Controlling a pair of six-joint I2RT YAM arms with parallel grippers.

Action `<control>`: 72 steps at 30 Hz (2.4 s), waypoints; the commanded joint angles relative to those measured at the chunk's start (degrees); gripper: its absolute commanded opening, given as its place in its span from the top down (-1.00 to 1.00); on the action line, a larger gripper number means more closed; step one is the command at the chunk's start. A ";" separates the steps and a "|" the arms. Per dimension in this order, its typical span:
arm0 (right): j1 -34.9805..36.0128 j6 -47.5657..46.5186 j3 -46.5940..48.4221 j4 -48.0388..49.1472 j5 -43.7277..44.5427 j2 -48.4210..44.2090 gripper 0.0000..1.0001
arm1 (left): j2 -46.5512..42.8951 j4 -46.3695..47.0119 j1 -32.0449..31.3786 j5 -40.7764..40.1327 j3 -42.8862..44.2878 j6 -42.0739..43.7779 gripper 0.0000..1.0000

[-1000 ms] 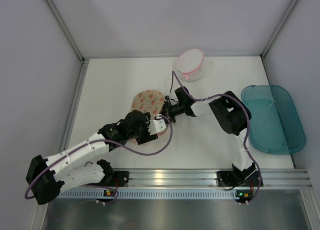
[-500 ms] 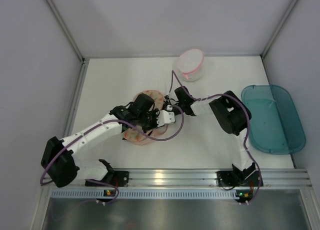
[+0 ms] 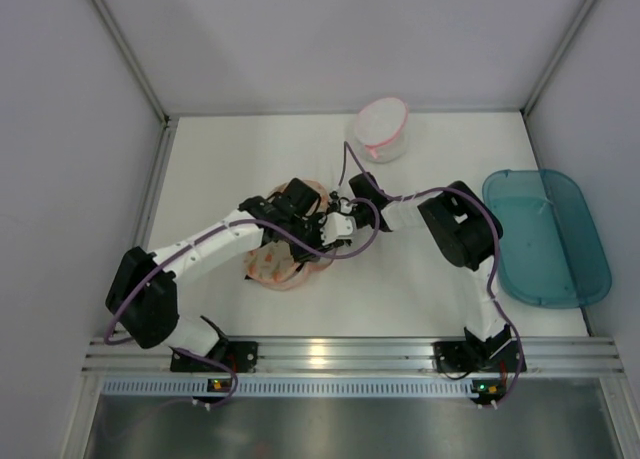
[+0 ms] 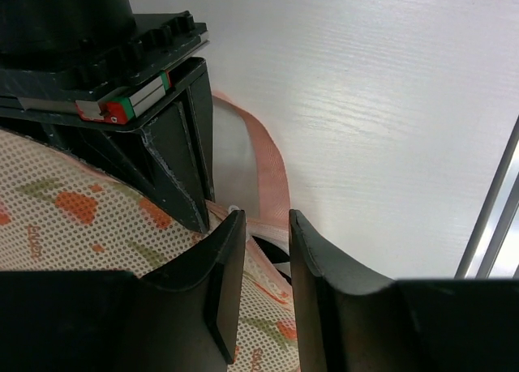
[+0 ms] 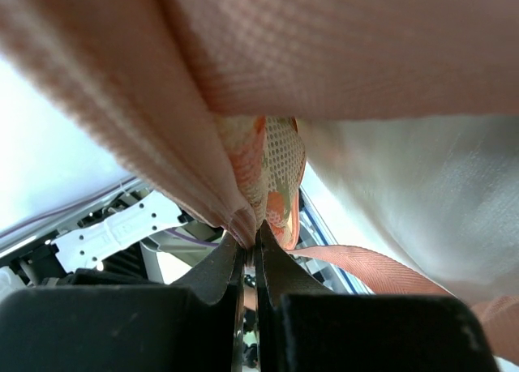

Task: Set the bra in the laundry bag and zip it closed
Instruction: Zip the laundry bag at the center of the board.

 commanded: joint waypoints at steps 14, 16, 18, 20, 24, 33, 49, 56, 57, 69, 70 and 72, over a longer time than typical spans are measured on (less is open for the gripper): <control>0.31 0.81 1.05 1.56 -1.44 -0.91 1.00 | 5.13 -0.99 0.21 -5.42 2.03 1.00 0.43; 0.22 0.90 1.13 1.56 -1.53 -0.82 1.00 | 4.61 -0.99 0.21 -4.98 1.59 1.45 0.52; 0.05 1.07 1.22 1.74 -1.53 -0.73 1.00 | 4.43 -0.99 0.21 -4.98 1.15 1.97 0.69; 0.05 1.07 1.22 1.74 -1.53 -0.64 1.00 | 4.08 -1.07 0.21 -4.72 0.89 2.24 0.91; -0.30 1.07 1.05 1.83 -1.44 -0.47 1.00 | 2.85 -1.07 0.21 -4.10 -0.43 2.85 1.00; -0.74 1.25 1.13 2.00 -1.53 -0.47 1.00 | 1.97 -1.07 0.12 -4.45 -1.93 2.15 0.32; -0.66 3.62 -0.19 4.82 -1.88 -0.99 1.00 | 5.04 4.55 0.03 -12.62 -1.40 -3.12 0.41; -0.66 3.88 -0.45 4.99 -1.79 -0.99 1.00 | 4.78 6.83 0.03 -15.52 -1.93 -4.88 0.20; -0.66 3.80 -0.45 4.99 -1.79 -0.91 1.00 | 4.87 7.10 0.03 -16.31 -1.75 -5.40 0.20; -0.83 3.18 -0.36 4.73 -1.97 -0.47 1.00 | -6.54 7.54 0.03 -3.32 -6.67 3.27 0.21; -0.83 3.18 -0.27 4.73 -1.97 -0.38 1.00 | -7.95 7.54 0.03 -2.53 -8.07 4.77 0.21; -0.83 3.09 -0.19 4.64 -2.06 -0.20 1.00 | -10.94 7.54 0.03 -1.73 -9.04 9.16 0.21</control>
